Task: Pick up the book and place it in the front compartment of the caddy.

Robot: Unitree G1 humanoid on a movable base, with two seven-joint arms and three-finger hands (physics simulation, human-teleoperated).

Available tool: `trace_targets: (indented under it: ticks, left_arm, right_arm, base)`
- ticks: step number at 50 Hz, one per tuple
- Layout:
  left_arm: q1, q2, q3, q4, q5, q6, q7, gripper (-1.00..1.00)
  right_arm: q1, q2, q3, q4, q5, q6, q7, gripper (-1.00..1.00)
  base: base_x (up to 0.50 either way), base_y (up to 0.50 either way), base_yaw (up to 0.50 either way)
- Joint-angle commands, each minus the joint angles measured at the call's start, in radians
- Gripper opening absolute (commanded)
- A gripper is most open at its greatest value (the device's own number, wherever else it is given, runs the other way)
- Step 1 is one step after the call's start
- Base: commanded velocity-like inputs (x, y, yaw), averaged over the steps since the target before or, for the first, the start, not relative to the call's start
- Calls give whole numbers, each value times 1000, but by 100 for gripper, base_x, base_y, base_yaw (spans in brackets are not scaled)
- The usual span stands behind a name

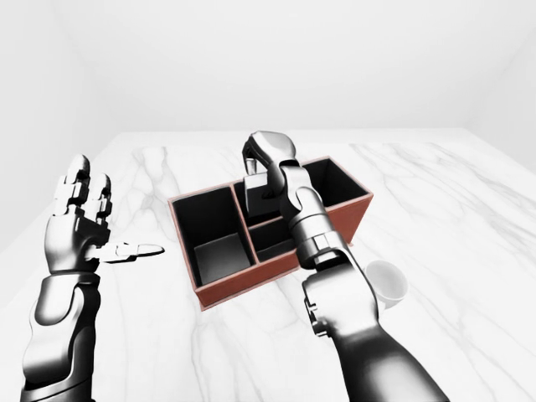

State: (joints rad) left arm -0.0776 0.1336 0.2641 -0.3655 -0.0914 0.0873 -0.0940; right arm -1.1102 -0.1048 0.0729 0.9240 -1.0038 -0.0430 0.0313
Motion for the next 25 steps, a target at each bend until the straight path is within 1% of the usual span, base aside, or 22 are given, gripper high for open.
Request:
trace_targets:
  ticks: [1,9,25]
  left_arm:
    - [2,-1,-2,3,2,0,0,100]
    - [-1,0,-1,5,4,0,1,100]
    - [2,-3,-6,7,7,0,0,100]
  right_arm:
    - [-48,-12,-9,89,-17,-25,-69,-100]
    - [-73,-11,-6,159,-14,-44,-107,-100]
    - [-88,-6,-2,216,-9,-44,-155,-100]
  base:
    - [0,0,0]
    - [0,0,0]
    - [0,0,0]
